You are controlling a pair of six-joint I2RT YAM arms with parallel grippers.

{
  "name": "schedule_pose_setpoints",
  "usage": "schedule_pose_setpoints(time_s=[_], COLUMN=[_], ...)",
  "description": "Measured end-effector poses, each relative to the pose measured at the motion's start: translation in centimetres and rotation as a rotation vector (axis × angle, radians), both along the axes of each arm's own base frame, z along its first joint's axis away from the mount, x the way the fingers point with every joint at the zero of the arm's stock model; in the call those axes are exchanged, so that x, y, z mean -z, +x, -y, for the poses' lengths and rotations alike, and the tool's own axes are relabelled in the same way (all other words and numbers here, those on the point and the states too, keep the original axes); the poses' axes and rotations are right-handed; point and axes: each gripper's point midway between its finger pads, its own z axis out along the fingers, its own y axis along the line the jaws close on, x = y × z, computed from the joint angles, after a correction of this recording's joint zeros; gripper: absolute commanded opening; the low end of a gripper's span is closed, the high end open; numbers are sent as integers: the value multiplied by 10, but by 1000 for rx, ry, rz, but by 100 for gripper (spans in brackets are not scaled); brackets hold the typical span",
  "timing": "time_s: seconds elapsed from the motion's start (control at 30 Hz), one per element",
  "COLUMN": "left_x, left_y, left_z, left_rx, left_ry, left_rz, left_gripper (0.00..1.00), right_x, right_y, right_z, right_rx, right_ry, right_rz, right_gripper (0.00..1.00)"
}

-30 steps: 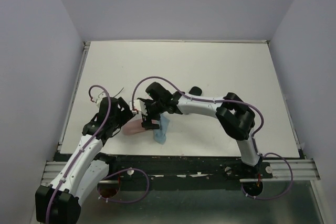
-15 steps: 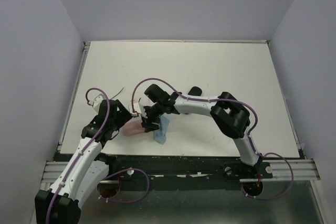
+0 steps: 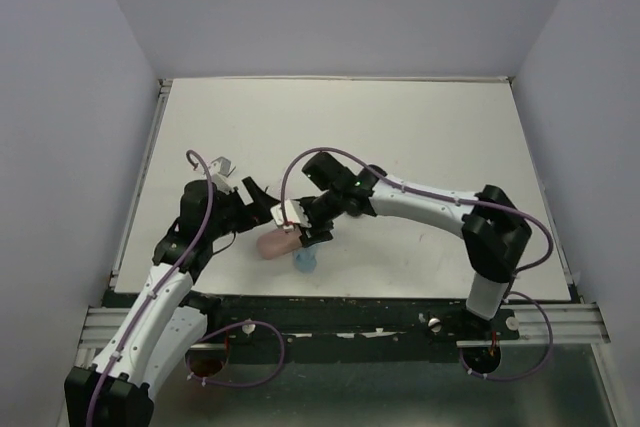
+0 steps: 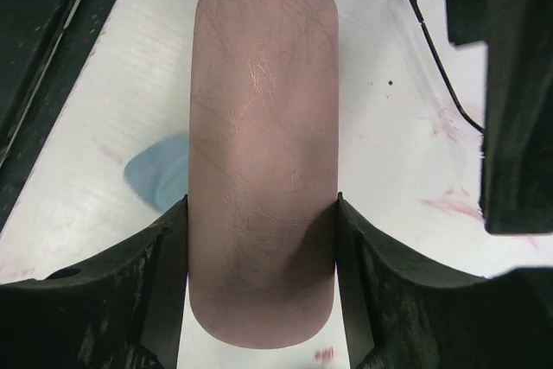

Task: Organize the sunglasses
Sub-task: Pick up the sunglasses case from the center of the board, then pass from the right arm to the left

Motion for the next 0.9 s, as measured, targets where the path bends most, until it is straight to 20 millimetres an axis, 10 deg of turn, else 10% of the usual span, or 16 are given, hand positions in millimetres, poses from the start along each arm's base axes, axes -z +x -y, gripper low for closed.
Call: schedule_pose_setpoints(time_s=[0.2,0.43,0.8,0.9], left_x=[-50,-46,-31,-38], left_y=[-6,-30,-29,-27], left_z=[63,100,118,120], left_rx=[411,711,769,763], left_ry=[-192,-273,-274,-288], left_rz=[181,169,106,106], left_gripper=[99,99,10,0], right_x=[-52,-75,-67,-72], right_y=[6,28,23,26], right_z=[48,71,94,96], right_rx=[-55,-54,-58,-49], right_ry=[109,149,99,105], right_rz=[131,240,235,271], right_gripper=[28,29,38,67])
